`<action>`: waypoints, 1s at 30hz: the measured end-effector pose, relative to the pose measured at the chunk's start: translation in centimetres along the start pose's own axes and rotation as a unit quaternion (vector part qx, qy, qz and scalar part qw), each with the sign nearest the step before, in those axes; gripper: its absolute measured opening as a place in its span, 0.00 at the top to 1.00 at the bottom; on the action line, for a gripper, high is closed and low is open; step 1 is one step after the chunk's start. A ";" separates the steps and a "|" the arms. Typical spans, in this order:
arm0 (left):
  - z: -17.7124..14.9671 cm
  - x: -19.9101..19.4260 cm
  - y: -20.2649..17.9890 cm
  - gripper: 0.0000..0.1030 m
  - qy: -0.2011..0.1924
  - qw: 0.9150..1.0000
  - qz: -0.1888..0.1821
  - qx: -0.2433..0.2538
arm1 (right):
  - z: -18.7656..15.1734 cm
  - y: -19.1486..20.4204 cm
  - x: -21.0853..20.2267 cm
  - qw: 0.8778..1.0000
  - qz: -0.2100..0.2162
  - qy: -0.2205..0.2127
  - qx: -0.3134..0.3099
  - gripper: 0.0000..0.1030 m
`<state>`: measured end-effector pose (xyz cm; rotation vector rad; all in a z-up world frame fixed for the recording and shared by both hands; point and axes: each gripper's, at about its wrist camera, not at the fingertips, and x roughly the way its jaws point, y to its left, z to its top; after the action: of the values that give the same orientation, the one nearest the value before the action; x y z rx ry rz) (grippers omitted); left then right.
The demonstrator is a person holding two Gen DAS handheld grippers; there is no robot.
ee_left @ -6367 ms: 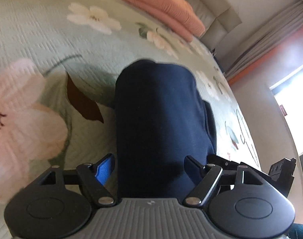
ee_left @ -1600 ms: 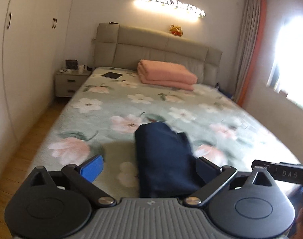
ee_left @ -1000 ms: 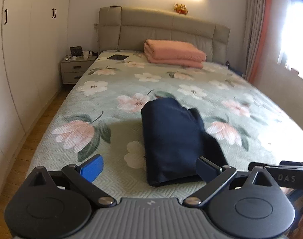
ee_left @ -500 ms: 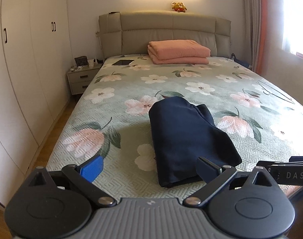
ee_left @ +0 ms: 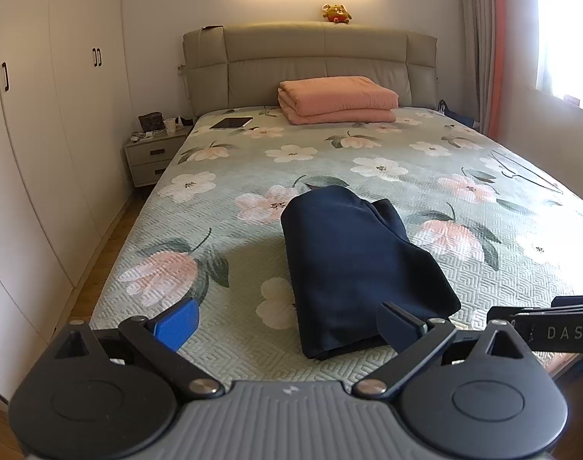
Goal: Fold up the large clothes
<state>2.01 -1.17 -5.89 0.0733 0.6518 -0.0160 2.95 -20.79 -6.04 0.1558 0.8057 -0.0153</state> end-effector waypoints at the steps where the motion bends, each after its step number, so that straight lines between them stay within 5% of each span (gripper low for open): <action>1: 0.0 0.0 0.1 0.02 0.000 1.000 0.000 0.000 | 0.0 0.0 0.0 1.000 0.002 0.001 0.000 0.02; 10: 0.7 0.0 0.5 0.02 0.000 0.999 0.038 0.011 | 0.0 0.2 0.0 1.000 0.003 0.004 -0.004 0.02; 30: 0.6 1.4 1.2 0.02 0.014 0.999 0.046 0.016 | -0.3 -0.4 1.3 1.000 0.006 0.021 -0.010 0.02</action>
<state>3.54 0.00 -6.21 0.1346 0.6761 0.0625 3.57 -21.07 -7.24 0.1423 0.8463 0.0076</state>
